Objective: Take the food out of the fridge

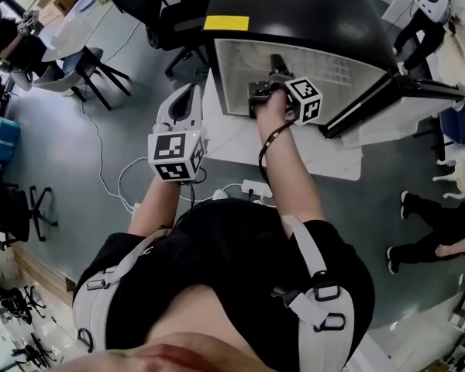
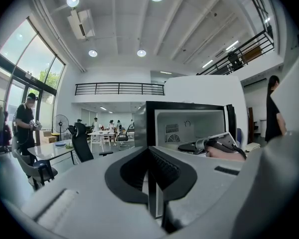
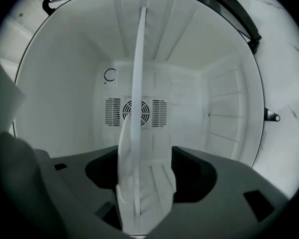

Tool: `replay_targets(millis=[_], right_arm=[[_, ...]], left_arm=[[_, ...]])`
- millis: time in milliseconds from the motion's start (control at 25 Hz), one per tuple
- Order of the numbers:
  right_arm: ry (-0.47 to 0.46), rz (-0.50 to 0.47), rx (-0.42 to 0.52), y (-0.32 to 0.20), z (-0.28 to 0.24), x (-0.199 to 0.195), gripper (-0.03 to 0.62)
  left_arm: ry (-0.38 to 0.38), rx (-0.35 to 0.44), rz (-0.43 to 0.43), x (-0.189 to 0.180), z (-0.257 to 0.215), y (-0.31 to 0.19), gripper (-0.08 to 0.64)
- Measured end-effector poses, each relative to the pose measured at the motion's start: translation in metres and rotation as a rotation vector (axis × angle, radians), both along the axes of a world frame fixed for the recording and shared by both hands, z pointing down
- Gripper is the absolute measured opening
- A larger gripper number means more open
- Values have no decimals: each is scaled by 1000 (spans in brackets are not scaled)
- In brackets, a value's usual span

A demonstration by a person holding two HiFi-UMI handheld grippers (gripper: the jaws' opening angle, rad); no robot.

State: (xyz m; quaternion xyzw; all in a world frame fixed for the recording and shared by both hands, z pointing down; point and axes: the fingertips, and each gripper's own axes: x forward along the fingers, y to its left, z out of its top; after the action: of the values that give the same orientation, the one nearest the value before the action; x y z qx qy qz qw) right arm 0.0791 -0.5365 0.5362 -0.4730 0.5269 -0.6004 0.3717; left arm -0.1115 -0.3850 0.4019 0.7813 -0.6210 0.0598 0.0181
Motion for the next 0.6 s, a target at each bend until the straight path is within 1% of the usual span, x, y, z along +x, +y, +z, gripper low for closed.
replay_targets(millis=[80, 120, 240, 440, 480, 560, 600], right_arm=[[13, -15, 7, 6, -2, 1, 271], [16, -25, 13, 9, -4, 1, 252], [4, -62, 36, 18, -11, 1, 168], [-37, -93, 57, 31, -15, 4, 143], [-45, -98, 64, 34, -17, 5, 124], [-54, -110, 82, 41, -23, 7, 54], [-60, -114, 90, 44, -26, 8, 35]], left_arm=[[4, 0, 6, 1, 1, -1, 2], [5, 0, 10, 3, 1, -2, 2], [7, 2, 27, 9, 1, -3, 2], [17, 2, 59, 22, 1, -5, 2], [19, 3, 67, 25, 1, -5, 2], [22, 4, 80, 30, 1, -5, 2], [24, 5, 85, 32, 1, -5, 2]])
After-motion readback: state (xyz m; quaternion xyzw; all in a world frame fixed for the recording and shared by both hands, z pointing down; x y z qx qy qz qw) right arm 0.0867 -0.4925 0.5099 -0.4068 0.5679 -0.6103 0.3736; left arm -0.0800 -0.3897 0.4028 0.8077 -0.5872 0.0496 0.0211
